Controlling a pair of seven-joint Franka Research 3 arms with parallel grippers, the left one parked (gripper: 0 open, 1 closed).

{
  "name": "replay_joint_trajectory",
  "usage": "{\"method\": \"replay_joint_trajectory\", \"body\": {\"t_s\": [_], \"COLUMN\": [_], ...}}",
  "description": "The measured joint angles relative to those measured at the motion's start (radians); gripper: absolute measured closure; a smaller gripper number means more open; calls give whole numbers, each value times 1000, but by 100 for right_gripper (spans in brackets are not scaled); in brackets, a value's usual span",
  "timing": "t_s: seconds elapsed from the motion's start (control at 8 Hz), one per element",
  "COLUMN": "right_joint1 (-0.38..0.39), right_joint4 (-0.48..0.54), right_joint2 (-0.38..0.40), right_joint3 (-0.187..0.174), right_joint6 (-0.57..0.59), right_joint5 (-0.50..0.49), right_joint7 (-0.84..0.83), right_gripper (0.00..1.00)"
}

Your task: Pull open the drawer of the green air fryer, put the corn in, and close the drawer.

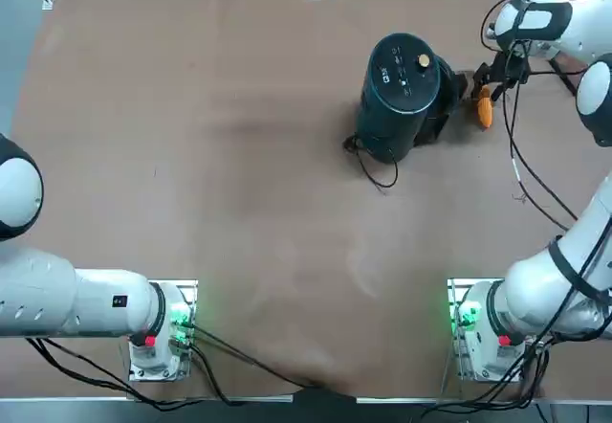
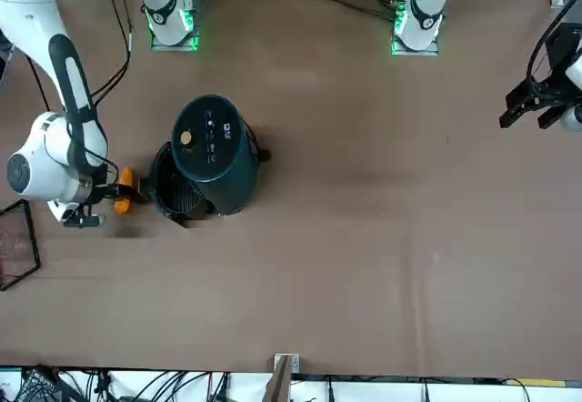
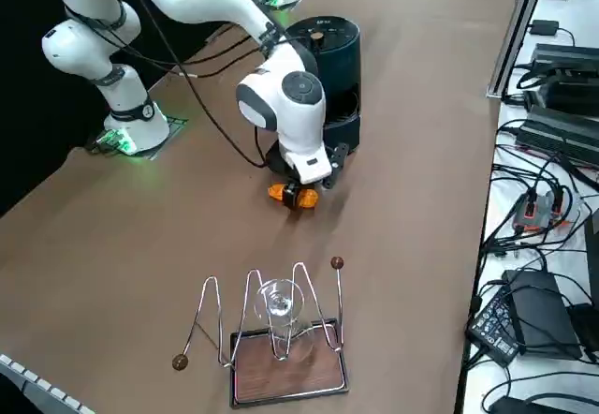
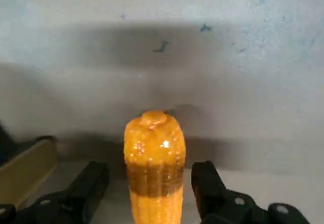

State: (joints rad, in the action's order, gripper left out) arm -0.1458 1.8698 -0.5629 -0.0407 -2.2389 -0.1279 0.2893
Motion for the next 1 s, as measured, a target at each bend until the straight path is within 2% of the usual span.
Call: {"method": "replay_joint_trajectory", "body": {"t_s": [0.25, 0.38, 0.5, 0.62, 0.88, 1.0], "right_joint1": [-1, -2, -4, -3, 2, 4], "right_joint4": [-2, -11, -33, -77, -195, -227], "right_joint2": [-1, 1, 10, 31, 104, 139], "right_joint3": [0, 0, -1, 0, 8, 33], "right_joint6": [0, 1, 21, 81, 291, 371], "right_joint5": [1, 1, 1, 1, -5, -30], "right_joint7": [13, 30, 40, 47, 48, 44], "right_gripper": [19, 40, 45, 45, 46, 46]}}
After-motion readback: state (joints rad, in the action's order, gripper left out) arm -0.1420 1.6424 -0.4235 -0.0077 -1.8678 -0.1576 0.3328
